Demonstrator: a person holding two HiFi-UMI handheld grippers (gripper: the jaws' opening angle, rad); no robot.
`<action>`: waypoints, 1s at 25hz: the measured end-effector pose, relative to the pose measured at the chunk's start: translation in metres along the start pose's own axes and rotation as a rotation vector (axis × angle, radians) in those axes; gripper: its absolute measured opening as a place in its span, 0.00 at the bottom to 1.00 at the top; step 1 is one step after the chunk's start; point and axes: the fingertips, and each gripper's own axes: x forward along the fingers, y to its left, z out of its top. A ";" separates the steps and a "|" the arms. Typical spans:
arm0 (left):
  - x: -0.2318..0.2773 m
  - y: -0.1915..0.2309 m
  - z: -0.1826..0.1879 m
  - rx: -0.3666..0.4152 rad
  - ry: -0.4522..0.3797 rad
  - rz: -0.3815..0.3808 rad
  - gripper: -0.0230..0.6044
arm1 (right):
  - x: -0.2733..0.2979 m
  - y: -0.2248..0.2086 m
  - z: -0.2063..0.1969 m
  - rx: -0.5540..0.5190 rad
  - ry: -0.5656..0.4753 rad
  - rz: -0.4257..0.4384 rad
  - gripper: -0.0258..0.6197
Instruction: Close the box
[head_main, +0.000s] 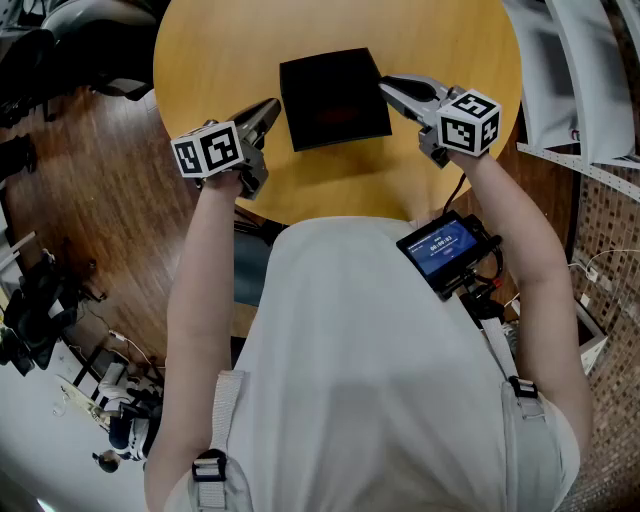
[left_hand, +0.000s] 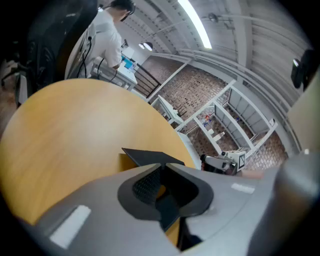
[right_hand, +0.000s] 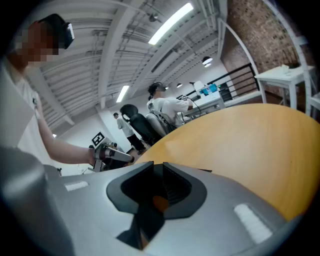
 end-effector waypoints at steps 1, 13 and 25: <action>0.005 0.005 0.007 -0.028 0.020 -0.017 0.11 | 0.003 -0.016 0.006 0.052 0.004 -0.018 0.14; 0.048 0.055 0.047 -0.590 0.105 -0.136 0.40 | 0.037 -0.105 0.000 0.588 0.226 -0.046 0.38; 0.080 0.079 0.013 -0.738 0.239 -0.079 0.37 | 0.050 -0.120 -0.034 0.840 0.365 -0.144 0.12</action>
